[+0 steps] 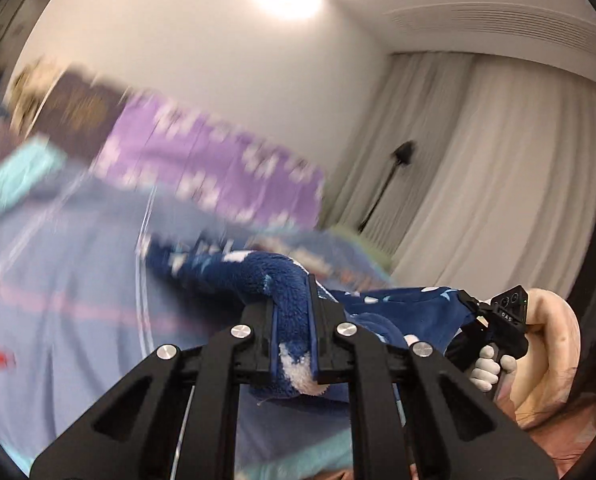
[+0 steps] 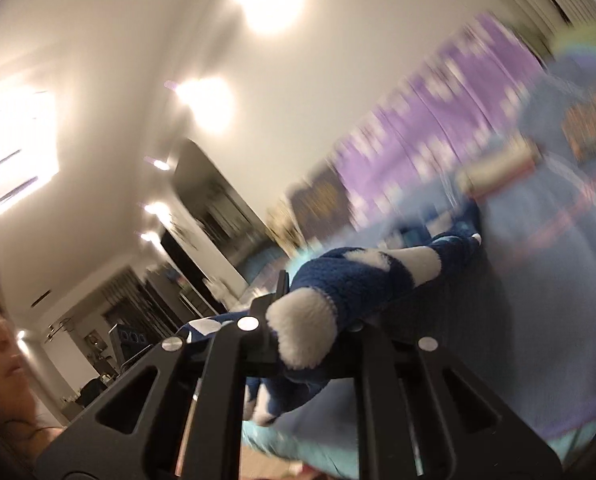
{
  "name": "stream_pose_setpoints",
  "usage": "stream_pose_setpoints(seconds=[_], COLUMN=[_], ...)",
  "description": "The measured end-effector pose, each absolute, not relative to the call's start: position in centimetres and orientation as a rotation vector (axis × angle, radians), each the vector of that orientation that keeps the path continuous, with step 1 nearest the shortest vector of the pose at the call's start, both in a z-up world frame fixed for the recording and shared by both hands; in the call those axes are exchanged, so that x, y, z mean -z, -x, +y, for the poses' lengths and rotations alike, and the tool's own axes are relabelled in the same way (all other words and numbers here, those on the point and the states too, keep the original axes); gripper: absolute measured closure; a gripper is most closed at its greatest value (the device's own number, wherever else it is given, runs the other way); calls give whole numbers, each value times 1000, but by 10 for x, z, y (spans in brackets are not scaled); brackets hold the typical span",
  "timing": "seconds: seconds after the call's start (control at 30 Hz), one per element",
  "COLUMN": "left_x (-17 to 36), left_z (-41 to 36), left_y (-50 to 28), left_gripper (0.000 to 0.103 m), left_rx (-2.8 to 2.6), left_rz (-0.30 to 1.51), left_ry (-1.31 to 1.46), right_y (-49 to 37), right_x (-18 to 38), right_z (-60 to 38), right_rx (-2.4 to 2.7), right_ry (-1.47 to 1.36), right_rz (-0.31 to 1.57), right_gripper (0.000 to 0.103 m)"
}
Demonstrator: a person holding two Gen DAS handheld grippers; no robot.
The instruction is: Fold small clothes
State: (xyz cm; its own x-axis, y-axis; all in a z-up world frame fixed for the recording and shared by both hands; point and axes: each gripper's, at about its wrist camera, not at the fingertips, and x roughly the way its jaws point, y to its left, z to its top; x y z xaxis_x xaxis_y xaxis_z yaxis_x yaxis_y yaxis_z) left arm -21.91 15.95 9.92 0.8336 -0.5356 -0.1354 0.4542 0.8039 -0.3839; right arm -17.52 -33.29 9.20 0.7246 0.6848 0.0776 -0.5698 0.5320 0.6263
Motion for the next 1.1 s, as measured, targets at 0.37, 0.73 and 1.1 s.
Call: stream_pose_setpoints(seconds=[0.37,0.73,1.1], left_x=[-69,-64,-57], left_z=[154,168,181], left_y=[168,115,-15], left_gripper=[91,90,89], left_rx=[498,416,342], left_rz=[368,414,498], left_ry=[412,445,440], right_y=[138,36,-103], right_x=[-65,-70,-62], right_z=[-333,-330,-312], right_rx=[-615,-586,-504], right_ry=[-653,-675,-628], right_rz=[353,404,478], right_gripper=[90,88,88])
